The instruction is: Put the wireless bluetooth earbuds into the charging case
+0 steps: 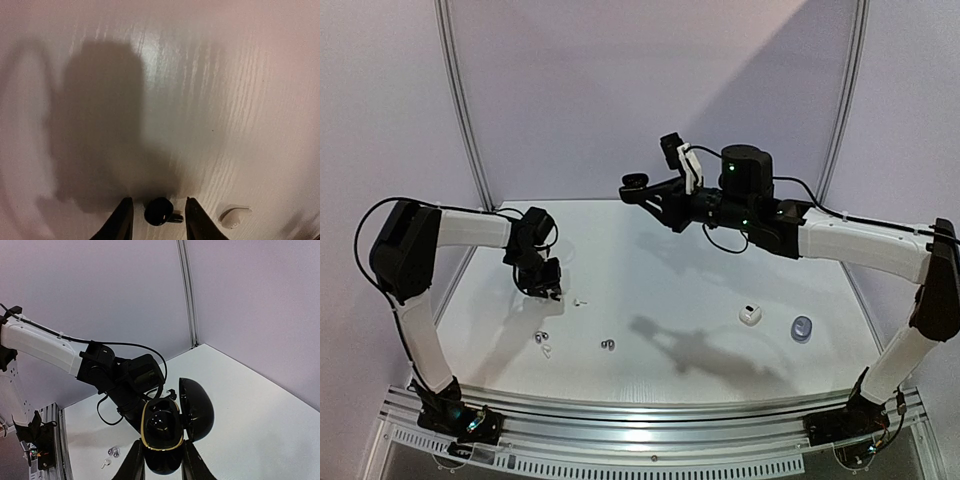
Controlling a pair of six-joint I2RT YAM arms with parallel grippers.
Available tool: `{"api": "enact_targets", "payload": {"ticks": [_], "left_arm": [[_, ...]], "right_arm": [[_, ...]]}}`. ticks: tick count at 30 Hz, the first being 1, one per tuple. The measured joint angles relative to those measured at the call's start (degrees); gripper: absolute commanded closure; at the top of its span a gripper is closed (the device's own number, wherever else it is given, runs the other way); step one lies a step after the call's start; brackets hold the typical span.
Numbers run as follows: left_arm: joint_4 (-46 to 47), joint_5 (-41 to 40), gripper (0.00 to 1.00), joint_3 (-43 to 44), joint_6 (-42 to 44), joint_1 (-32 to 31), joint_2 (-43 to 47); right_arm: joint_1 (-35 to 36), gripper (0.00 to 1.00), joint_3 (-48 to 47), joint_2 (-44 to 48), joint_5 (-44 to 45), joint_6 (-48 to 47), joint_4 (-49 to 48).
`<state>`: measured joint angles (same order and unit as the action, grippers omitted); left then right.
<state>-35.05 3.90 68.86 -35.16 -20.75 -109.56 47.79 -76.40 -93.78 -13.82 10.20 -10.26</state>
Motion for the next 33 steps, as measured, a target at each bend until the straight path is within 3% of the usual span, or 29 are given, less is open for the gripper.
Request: {"api": "enact_targets", "payload": {"ticks": [22, 33], "left_arm": [[0.3, -0.8, 0.82, 0.0, 0.0, -0.4, -0.2], [0.3, -0.7, 1.0, 0.1, 0.6, -0.4, -0.2]], "right_arm": [[-1.3, 1.0, 0.8, 1.4, 0.1, 0.0, 0.0], [-1.5, 1.0, 0.8, 1.4, 0.0, 0.0, 0.0]]}}
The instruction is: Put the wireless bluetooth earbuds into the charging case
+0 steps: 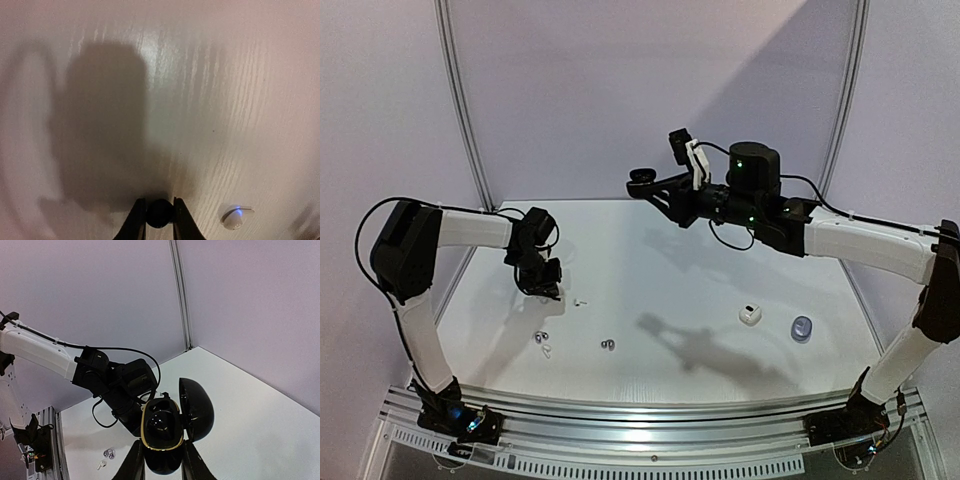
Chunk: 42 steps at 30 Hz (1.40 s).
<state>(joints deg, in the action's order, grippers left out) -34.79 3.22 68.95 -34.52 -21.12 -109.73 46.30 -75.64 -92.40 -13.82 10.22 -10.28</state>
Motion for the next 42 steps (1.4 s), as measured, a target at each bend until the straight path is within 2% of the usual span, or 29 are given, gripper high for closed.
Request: {"api": "enact_targets", "payload": {"ticks": [8, 14, 20, 25, 28, 32, 42], "left_arm": [[-0.7, -0.1, 1.0, 1.1, 2.3, -0.3, 0.0], [-1.3, -1.6, 1.0, 5.4, 8.8, -1.2, 0.3], [1.2, -5.4, 1.0, 7.0, 22.7, -1.7, 7.3], [14.0, -5.7, 1.0, 2.7, 41.1, -4.0, 22.9], [23.6, -1.2, 1.0, -0.7, 53.2, -5.6, 33.4], [31.9, 7.2, 1.0, -3.0, 66.5, -5.9, 41.6], [35.2, 29.1, 1.0, -5.2, 85.6, -6.0, 50.4]], "right_arm": [[-0.3, 1.0, 0.0, 0.0, -0.1, -0.1, 0.1], [-0.3, 1.0, 0.0, 0.0, -0.3, -0.5, 0.8], [-0.6, 1.0, -0.4, -0.3, -1.5, -1.5, 2.0], [-0.9, 1.0, -3.1, -2.4, -2.2, -1.9, 3.1], [-0.9, 1.0, -4.6, -3.5, -3.0, -2.0, 3.3], [-0.6, 1.0, -7.0, -5.0, -3.5, -2.5, 4.0], [5.0, 1.0, -12.2, -7.2, -3.3, -5.3, 4.0]]}}
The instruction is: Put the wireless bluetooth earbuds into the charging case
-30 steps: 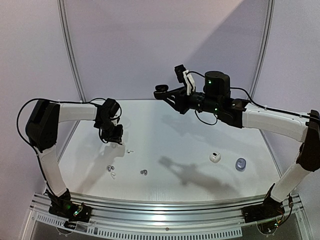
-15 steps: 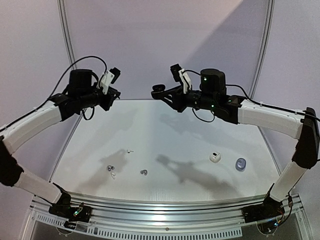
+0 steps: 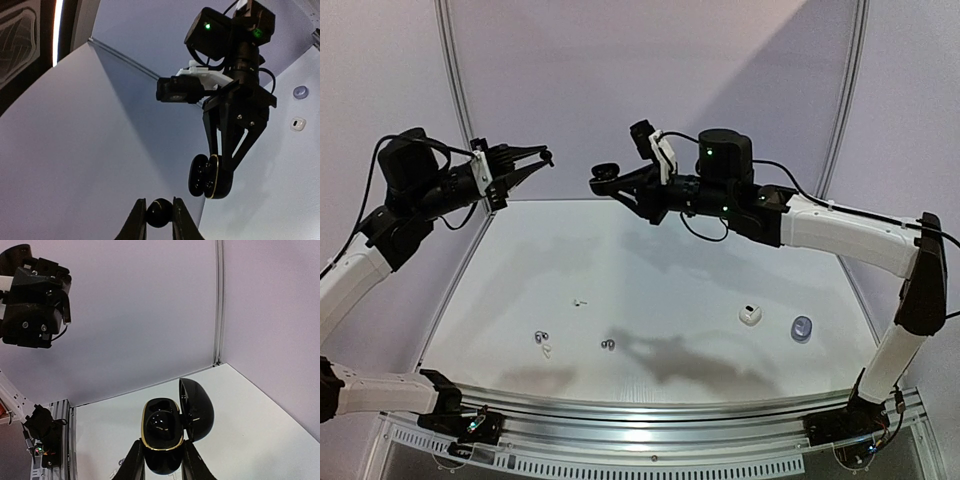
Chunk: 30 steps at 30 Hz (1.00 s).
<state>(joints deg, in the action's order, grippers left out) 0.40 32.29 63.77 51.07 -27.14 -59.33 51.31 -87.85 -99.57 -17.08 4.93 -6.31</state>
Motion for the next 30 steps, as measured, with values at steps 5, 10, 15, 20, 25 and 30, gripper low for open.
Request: {"api": "enact_targets", "payload": {"ticks": [5, 10, 15, 20, 25, 30], "left_arm": [[-0.1, 4.1, 1.0, 0.0, 5.2, -1.7, 0.9], [-0.9, 1.2, 1.0, 0.0, 4.2, -5.7, 0.9], [-0.1, -6.0, 1.0, -0.4, 0.9, -9.3, 0.9], [1.1, -14.1, 1.0, -0.5, -0.9, -11.3, 0.7], [2.8, -21.6, 1.0, -0.5, -2.3, -12.4, -0.2], [3.1, -25.7, 1.0, -0.5, -3.1, -13.0, -1.2]], "right_arm": [[3.2, 1.0, 0.0, 0.0, -0.6, -1.7, -1.5], [5.8, 1.0, 0.0, 0.0, 3.2, -5.1, -3.1], [8.0, 1.0, -0.1, -0.2, 10.6, -9.0, -5.8], [9.4, 1.0, -0.5, -1.0, 16.5, -11.7, -8.8], [10.2, 1.0, -0.7, -2.1, 20.0, -14.5, -10.4], [10.8, 1.0, -0.7, -2.5, 22.6, -17.6, -11.0]]}}
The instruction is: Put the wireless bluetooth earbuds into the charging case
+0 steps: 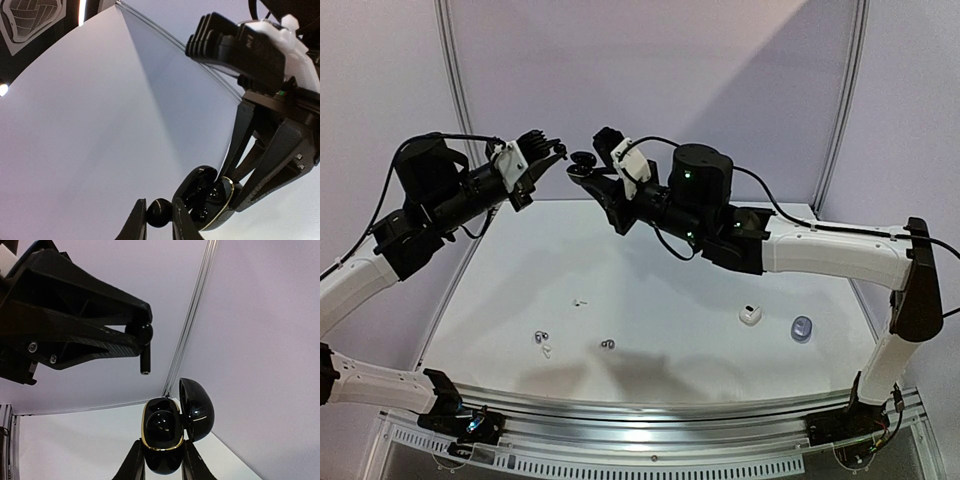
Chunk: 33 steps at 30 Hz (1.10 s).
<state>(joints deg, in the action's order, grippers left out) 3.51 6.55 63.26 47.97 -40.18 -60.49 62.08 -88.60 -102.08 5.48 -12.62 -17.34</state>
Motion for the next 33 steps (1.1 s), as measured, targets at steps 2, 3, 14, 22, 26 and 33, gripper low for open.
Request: {"api": "enact_targets", "payload": {"ticks": [2, 3, 14, 22, 26, 33], "left_arm": [[0.1, -0.9, 1.0, 0.0, -0.2, -0.2, -0.2], [0.1, -1.2, 1.0, 0.0, -0.3, -0.2, -0.3], [0.3, -1.7, 1.0, 0.0, -1.2, -0.3, -1.5], [0.3, -2.7, 1.0, 0.0, -1.1, -0.3, -2.2], [0.5, -3.4, 1.0, 0.0, -0.7, -0.3, -2.5], [1.5, -4.5, 1.0, -0.3, 0.5, -0.3, -2.6]], "right_arm": [[0.2, 1.0, 0.0, -0.2, 0.7, -1.1, -0.7], [0.2, 1.0, 0.0, -0.2, 1.1, -1.7, -1.1], [0.2, 1.0, -0.8, -1.2, 1.4, -4.2, -2.6], [0.2, 1.0, -0.9, -1.2, 1.2, -4.4, -2.8], [0.2, 1.0, -0.9, -1.2, 0.8, -4.5, -2.8], [0.2, 1.0, -0.9, -1.2, 0.0, -4.5, -2.8]]}}
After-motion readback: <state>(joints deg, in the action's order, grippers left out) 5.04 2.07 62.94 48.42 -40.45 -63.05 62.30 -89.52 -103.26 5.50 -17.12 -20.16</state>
